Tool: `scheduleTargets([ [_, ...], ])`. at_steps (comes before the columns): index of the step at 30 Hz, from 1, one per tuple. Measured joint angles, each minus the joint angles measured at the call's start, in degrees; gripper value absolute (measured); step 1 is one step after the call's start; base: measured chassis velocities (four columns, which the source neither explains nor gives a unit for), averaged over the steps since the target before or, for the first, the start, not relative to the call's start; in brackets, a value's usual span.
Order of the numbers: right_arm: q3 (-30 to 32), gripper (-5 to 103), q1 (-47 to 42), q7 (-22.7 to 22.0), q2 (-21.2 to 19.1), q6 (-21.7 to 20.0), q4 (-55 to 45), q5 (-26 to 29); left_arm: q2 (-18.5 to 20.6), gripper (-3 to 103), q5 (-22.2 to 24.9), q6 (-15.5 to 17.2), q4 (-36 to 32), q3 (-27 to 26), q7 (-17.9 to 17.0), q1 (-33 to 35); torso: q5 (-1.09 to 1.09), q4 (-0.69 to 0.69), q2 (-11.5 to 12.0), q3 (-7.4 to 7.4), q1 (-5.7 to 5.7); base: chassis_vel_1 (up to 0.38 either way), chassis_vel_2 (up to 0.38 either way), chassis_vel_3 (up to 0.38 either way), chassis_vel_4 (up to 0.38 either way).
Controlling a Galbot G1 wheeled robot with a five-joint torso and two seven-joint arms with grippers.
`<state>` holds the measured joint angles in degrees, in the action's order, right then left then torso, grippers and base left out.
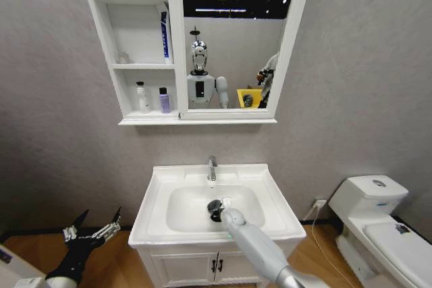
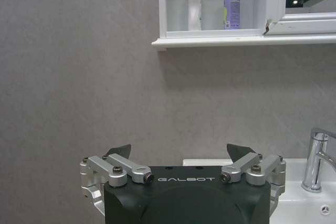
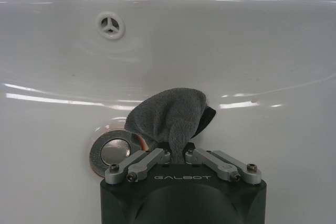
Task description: Move facial cleanser and shampoo from washbasin to cabinet, then wipe washbasin with towel.
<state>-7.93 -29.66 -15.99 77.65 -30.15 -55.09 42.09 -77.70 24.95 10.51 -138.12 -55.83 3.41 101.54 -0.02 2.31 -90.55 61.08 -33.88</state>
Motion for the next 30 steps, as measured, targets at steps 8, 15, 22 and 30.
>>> scheduleTargets([
  [8, -2.50, 7, 0.34, -0.22, 4.54, 0.25, 1.44, -0.23, 0.00, 100, 0.00, 0.00, 0.01, -0.04, -0.08, 0.02, -0.01, 0.05, 0.01, 0.02, -0.01, 0.000, 0.000, 0.000, 0.000],
  [15, -5.77, 7, 1.02, -1.56, 9.45, -0.31, -1.76, 6.06, 0.00, 100, 0.00, 0.00, 0.00, 0.00, 0.05, 0.00, 0.04, -0.13, 0.05, 0.07, -0.05, 0.017, 0.012, 0.006, 0.008],
  [22, -3.57, 7, -2.64, -4.20, -0.27, -1.55, -20.35, 9.88, 0.00, 100, 0.00, 0.00, 0.00, 0.00, 0.03, 0.00, 0.04, -0.04, 0.04, 0.03, -0.03, 0.008, 0.004, 0.004, 0.004],
  [30, 8.96, 7, -10.95, 2.66, -14.60, 2.19, -31.21, -2.81, 0.00, 100, 0.00, 0.00, 0.00, 0.00, 0.01, 0.00, 0.05, 0.00, 0.03, 0.02, -0.02, 0.000, 0.000, 0.000, 0.000],
])
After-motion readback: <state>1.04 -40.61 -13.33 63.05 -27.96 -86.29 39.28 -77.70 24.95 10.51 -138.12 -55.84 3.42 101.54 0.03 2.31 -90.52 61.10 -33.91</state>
